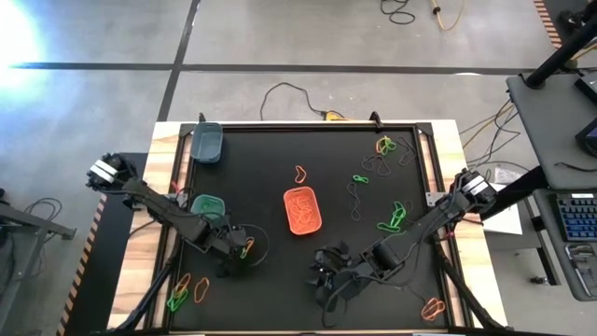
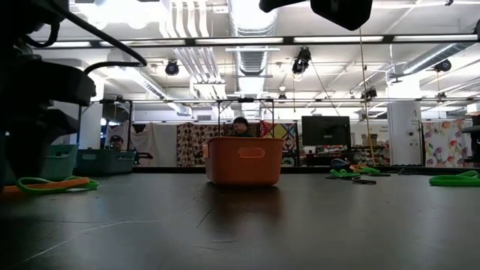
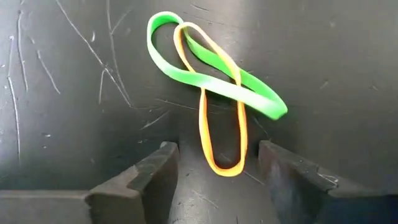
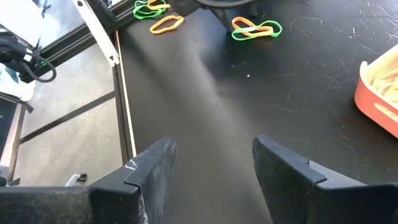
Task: Sort rubber bands into baskets
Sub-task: Put the orange rubber band into the orange bin
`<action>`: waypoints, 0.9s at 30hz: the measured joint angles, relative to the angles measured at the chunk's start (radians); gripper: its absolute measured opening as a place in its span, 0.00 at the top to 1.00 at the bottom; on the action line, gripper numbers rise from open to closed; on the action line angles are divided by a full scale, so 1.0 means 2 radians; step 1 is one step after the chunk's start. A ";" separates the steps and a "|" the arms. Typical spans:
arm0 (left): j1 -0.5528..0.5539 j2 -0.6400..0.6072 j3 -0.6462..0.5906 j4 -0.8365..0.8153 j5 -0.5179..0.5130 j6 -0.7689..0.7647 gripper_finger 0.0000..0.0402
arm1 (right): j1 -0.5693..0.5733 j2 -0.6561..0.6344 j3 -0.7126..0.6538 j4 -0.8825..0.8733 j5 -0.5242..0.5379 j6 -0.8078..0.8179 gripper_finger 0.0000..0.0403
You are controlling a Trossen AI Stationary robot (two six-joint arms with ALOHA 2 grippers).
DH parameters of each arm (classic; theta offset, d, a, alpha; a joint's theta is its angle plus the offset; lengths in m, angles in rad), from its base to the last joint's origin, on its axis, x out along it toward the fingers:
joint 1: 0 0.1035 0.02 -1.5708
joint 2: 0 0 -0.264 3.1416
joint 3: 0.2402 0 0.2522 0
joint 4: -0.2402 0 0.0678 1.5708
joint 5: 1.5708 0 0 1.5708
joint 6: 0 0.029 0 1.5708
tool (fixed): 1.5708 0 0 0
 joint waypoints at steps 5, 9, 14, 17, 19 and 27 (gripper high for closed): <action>-0.003 0.017 0.005 0.003 -0.009 -0.001 0.61 | 0.000 0.000 0.000 0.000 0.001 0.001 0.49; -0.004 0.028 0.014 0.005 -0.007 0.007 0.85 | 0.000 0.000 0.000 0.000 0.002 -0.001 0.49; -0.004 0.034 0.046 -0.046 0.006 0.011 0.97 | 0.000 -0.006 0.000 -0.007 -0.001 -0.006 0.49; -0.002 0.035 0.089 -0.131 0.006 0.041 0.99 | 0.000 -0.020 0.000 -0.028 -0.002 -0.010 0.49; 0.002 0.034 0.129 -0.157 0.004 0.074 1.00 | 0.000 -0.032 0.002 -0.050 -0.002 -0.014 0.49; 0.049 0.034 0.231 -0.299 0.022 0.168 1.00 | -0.002 -0.084 0.009 -0.092 0.004 -0.057 0.49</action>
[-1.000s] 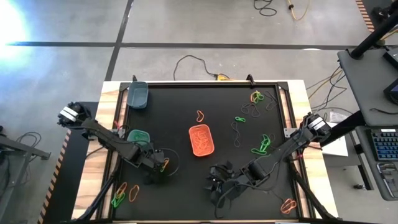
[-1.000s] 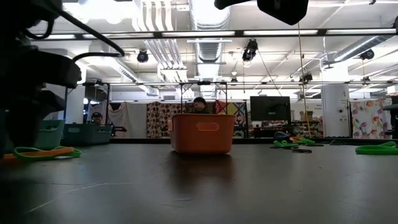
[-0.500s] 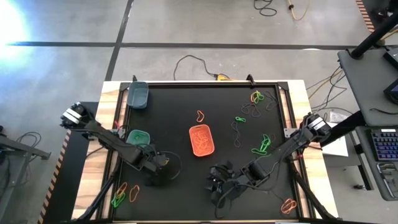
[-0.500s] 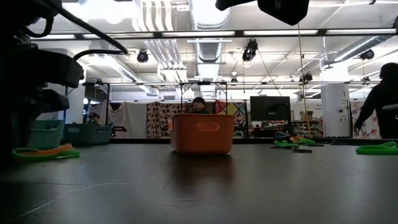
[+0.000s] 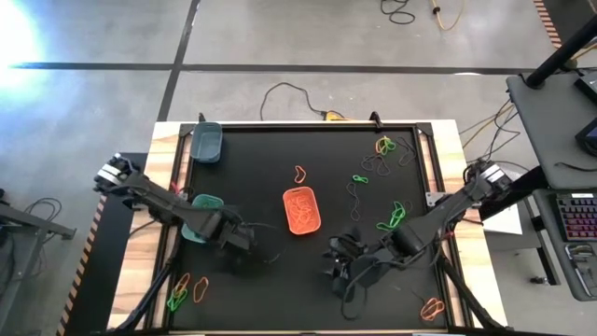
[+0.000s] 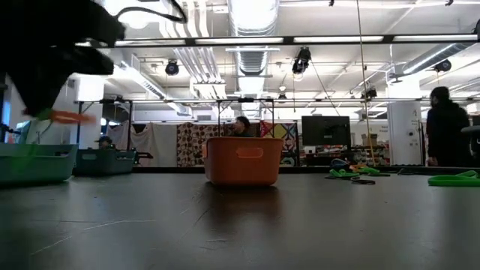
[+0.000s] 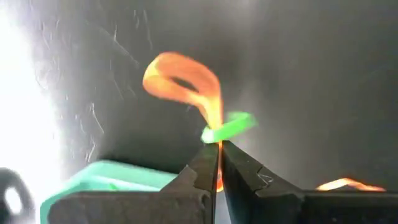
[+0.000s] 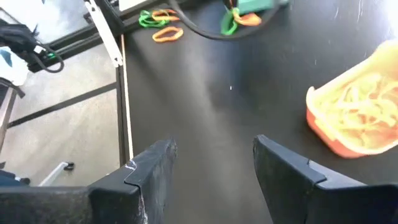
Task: Sort rubber bands into baskets
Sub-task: Put the orange rubber band into the orange bin
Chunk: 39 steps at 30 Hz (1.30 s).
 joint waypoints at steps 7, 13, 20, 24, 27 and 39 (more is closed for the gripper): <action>0.078 0.020 0.045 -0.007 0.135 0.037 1.00 | 0.000 -0.018 0.000 0.001 0.002 -0.036 0.49; 0.118 0.085 0.045 0.012 0.270 0.039 1.00 | 0.000 -0.016 0.000 0.000 -0.003 -0.056 0.49; 0.109 0.152 0.041 -0.003 0.386 0.038 1.00 | 0.006 -0.005 -0.001 -0.011 -0.009 -0.059 0.49; 0.095 0.154 0.041 -0.007 0.461 0.037 1.00 | 0.008 -0.003 -0.001 -0.024 -0.011 -0.064 0.49; 0.093 0.152 0.041 -0.009 0.467 0.035 1.00 | 0.008 -0.003 -0.001 -0.026 -0.010 -0.064 0.49; 0.101 0.182 0.036 -0.019 0.540 0.054 1.00 | -0.001 -0.017 -0.001 -0.055 -0.007 -0.067 0.49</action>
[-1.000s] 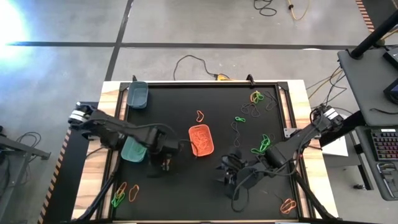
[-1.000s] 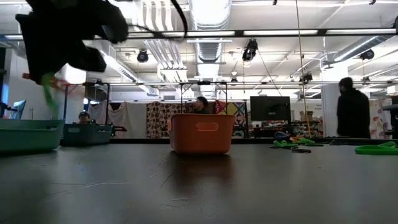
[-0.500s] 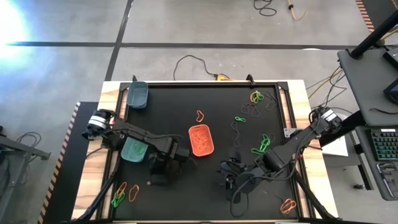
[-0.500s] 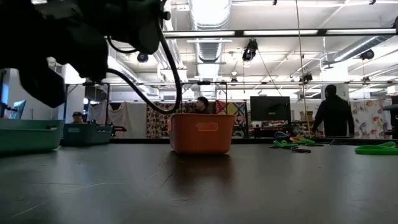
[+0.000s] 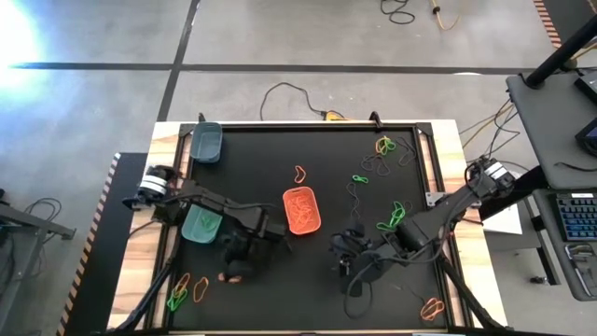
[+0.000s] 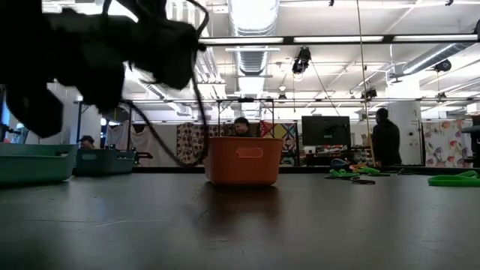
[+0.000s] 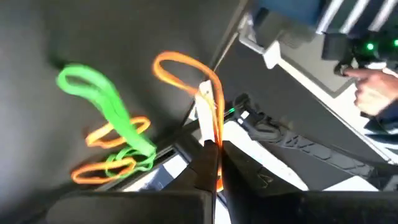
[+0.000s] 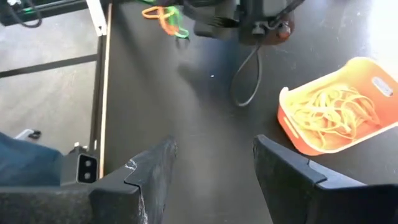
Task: Sort rubber bands into baskets
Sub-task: Put the orange rubber band into the orange bin
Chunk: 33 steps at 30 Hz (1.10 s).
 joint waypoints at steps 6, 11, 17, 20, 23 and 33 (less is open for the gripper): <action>0.008 -0.043 0.034 -0.002 -0.005 0.059 1.00 | 0.001 -0.001 0.000 -0.009 -0.002 0.015 0.49; 0.040 -0.075 0.034 0.121 -0.046 0.047 1.00 | -0.008 -0.001 0.000 -0.011 0.001 0.017 0.49; 0.092 -0.144 0.042 0.260 -0.205 0.024 1.00 | -0.028 -0.004 0.000 -0.023 0.003 0.015 0.49; 0.115 -0.159 0.026 0.314 -0.299 0.015 1.00 | -0.047 -0.005 0.000 -0.028 0.003 0.012 0.49; 0.133 -0.142 0.005 0.356 -0.385 0.001 1.00 | -0.069 -0.005 0.000 -0.047 -0.005 0.011 0.49; 0.135 -0.056 -0.011 0.449 -0.517 0.018 1.00 | -0.115 -0.008 0.049 -0.141 -0.014 -0.015 0.49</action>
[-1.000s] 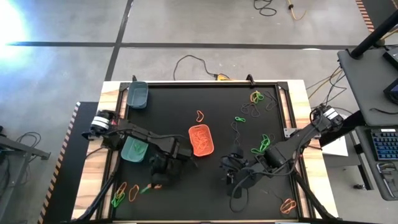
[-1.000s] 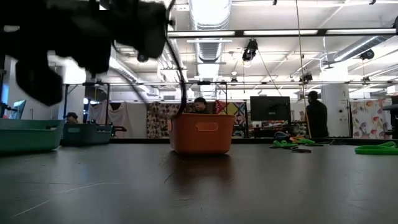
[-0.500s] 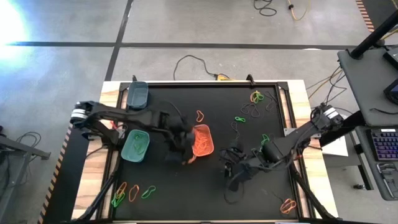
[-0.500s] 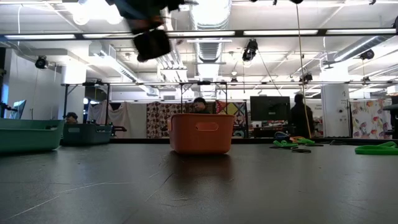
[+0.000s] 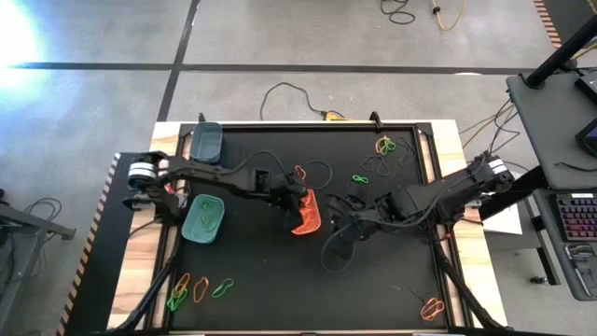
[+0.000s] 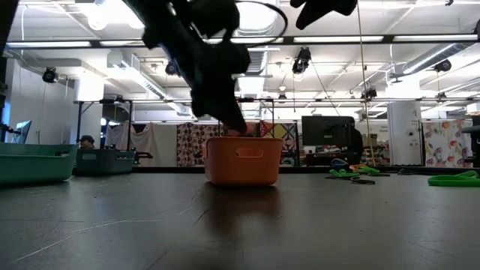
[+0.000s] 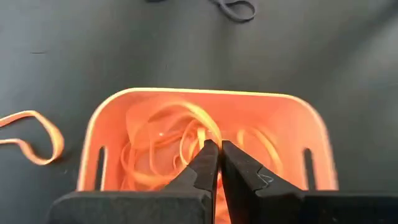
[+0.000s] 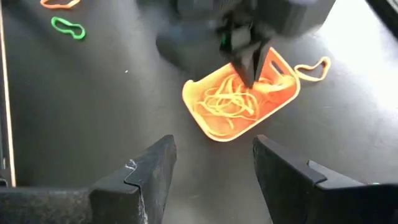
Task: Sort rubber bands into baskets
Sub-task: Put the orange rubber band into the orange bin, then put the green rubber band into the light sea green bin
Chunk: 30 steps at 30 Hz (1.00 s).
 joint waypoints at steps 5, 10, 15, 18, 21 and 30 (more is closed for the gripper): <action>0.000 0.051 -0.001 -0.006 -0.018 0.000 0.95 | -0.008 0.000 0.013 -0.009 0.001 0.002 0.49; -0.003 0.045 0.000 -0.038 -0.013 -0.002 0.82 | -0.007 0.000 0.016 -0.008 -0.001 0.005 0.49; -0.010 0.003 0.001 -0.066 -0.017 -0.020 0.62 | -0.007 0.000 0.016 -0.005 0.000 0.010 0.49; -0.021 -0.029 0.001 -0.084 -0.038 -0.020 0.49 | -0.004 0.000 0.016 -0.004 0.000 0.006 0.49; -0.046 -0.079 0.001 -0.146 -0.044 -0.024 0.40 | 0.005 0.000 0.016 -0.004 0.001 0.002 0.49; -0.288 -0.200 -0.026 -0.262 -0.087 -0.269 0.35 | 0.072 0.004 -0.015 0.113 0.008 -0.039 0.49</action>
